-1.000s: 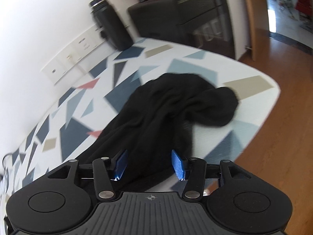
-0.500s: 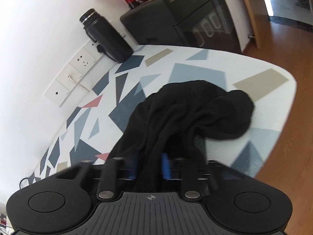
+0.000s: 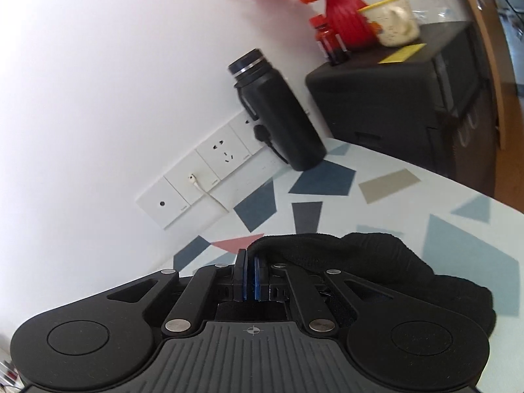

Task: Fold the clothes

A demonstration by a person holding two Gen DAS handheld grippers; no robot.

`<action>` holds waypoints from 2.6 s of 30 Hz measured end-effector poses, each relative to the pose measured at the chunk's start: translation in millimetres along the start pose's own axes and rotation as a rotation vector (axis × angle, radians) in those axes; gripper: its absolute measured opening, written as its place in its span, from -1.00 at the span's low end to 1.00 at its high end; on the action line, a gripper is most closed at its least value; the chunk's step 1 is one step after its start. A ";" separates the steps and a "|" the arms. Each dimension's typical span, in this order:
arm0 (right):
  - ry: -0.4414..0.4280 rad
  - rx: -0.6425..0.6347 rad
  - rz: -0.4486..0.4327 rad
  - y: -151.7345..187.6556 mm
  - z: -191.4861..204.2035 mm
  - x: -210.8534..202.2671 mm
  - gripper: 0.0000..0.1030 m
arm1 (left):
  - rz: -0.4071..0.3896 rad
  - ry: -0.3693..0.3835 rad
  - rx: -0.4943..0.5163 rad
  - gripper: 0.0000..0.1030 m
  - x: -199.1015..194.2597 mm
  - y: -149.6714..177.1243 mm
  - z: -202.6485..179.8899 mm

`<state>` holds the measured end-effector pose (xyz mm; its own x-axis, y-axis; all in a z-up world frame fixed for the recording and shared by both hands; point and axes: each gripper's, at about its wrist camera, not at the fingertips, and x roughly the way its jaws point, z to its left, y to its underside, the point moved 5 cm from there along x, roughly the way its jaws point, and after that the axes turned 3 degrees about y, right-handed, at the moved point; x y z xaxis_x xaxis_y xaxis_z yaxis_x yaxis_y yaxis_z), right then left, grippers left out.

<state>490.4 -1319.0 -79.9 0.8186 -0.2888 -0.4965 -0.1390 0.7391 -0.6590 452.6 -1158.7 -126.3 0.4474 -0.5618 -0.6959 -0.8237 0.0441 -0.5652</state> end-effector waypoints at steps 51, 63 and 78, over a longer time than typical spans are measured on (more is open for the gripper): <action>0.293 0.112 0.135 74.9 -97.3 -41.7 -0.20 | 0.005 -0.137 -0.050 0.24 26.6 -56.1 40.2; 0.415 -0.117 0.150 92.6 -79.4 -10.0 -0.02 | 0.145 -0.165 0.547 0.40 75.8 -2.7 -32.2; 0.376 -0.052 0.175 101.8 -84.1 -56.8 -0.97 | -0.016 -0.174 0.115 -0.89 -15.9 -53.7 51.0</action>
<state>382.8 -1278.5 -166.4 0.5210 -0.3704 -0.7690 -0.2937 0.7681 -0.5690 507.5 -1110.0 -107.5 0.5219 -0.4128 -0.7465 -0.7750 0.1362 -0.6171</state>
